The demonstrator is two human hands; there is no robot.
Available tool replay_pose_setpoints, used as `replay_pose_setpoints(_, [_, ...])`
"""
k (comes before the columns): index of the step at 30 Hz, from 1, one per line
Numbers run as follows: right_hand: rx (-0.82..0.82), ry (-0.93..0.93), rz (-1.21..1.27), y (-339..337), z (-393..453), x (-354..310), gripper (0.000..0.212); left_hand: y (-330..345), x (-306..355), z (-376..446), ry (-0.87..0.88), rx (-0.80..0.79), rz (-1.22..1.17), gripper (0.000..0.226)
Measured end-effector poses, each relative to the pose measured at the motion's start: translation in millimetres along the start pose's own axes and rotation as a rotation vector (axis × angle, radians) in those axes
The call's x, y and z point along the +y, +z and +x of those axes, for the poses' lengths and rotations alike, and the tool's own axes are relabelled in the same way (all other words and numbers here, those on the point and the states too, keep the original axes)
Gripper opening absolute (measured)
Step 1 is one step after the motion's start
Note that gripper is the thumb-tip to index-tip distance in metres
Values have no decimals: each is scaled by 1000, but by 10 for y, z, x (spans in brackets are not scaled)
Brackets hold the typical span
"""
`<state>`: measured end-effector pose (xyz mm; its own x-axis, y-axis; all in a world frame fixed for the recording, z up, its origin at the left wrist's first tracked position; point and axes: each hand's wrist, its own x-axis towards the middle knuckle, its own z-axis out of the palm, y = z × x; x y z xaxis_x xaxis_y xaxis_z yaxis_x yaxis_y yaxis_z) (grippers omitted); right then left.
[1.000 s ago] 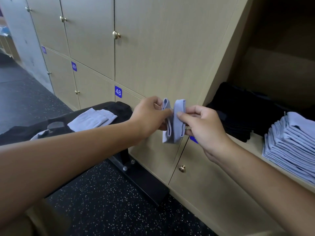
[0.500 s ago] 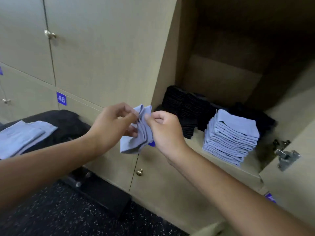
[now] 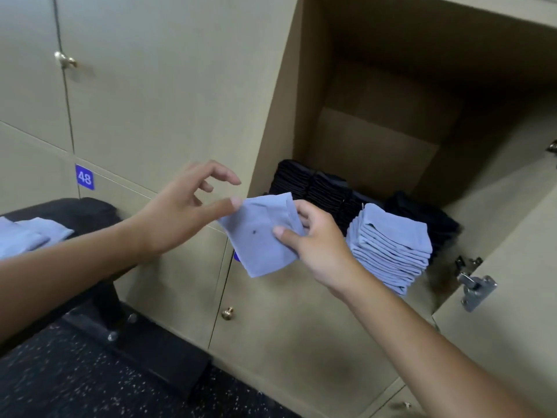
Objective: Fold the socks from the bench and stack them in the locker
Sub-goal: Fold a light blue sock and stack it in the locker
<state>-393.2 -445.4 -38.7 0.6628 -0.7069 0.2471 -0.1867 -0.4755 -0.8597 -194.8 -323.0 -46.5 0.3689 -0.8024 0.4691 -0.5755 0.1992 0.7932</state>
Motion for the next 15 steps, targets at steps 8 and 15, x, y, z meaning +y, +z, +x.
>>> replay_pose_setpoints(8, [-138,-40,120,-103,-13,21,27,-117,31,-56,1,-246,-50,29])
replay_pose_setpoints(15, [-106,-2,113,-18,-15,-44,19,-181,36,-77,-130,-106,3,49])
